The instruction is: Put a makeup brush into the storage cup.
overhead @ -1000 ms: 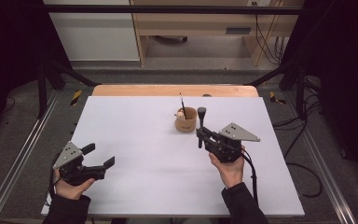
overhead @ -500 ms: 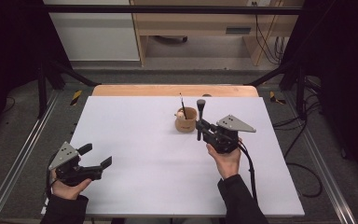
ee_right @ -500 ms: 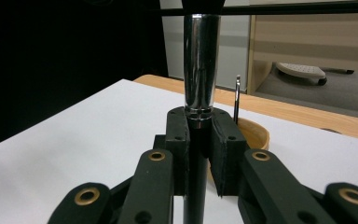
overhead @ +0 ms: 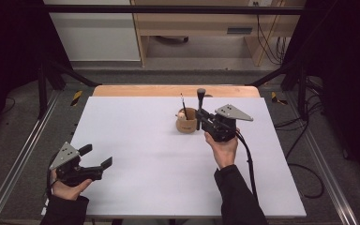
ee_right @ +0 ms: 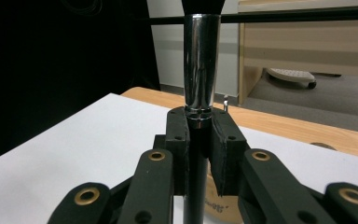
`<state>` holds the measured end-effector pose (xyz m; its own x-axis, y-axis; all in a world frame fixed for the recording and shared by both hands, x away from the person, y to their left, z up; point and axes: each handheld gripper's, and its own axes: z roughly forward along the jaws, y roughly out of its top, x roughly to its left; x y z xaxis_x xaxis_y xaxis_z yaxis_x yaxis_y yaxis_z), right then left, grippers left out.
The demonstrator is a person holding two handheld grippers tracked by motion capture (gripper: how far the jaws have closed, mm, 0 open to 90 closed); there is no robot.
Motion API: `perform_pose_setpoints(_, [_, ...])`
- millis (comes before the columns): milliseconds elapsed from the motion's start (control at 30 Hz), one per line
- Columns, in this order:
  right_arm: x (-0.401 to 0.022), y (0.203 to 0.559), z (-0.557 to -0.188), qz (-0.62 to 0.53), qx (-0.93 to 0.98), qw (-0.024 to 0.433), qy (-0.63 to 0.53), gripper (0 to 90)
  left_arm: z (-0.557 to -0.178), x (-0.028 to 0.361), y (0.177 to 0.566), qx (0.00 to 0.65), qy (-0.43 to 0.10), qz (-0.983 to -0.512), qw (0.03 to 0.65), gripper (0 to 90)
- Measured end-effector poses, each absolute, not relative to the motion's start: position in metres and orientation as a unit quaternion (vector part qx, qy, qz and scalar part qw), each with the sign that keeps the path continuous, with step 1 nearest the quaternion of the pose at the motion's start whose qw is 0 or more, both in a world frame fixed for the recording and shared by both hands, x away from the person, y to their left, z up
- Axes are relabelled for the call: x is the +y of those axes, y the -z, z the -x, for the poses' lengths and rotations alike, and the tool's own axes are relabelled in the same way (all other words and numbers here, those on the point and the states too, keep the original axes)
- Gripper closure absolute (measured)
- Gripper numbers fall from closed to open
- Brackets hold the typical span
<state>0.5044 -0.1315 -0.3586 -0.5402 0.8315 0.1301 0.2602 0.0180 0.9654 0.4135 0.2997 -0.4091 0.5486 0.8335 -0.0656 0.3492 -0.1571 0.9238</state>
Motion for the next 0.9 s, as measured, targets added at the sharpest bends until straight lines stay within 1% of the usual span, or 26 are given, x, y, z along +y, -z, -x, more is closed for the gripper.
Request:
perform_pose_setpoints(300, [-0.134,0.362,-0.525,-0.430,0.655,0.256,-0.566,79.3,-0.415,0.299,0.411,0.410,-0.241,-0.725,0.499,5.9])
perform_pose_setpoints(900, [-0.122,0.370,-0.557,-0.449,0.653,0.262,-0.550,79.3,-0.416,0.297,0.413,0.409,-0.239,-0.727,0.496,5.9])
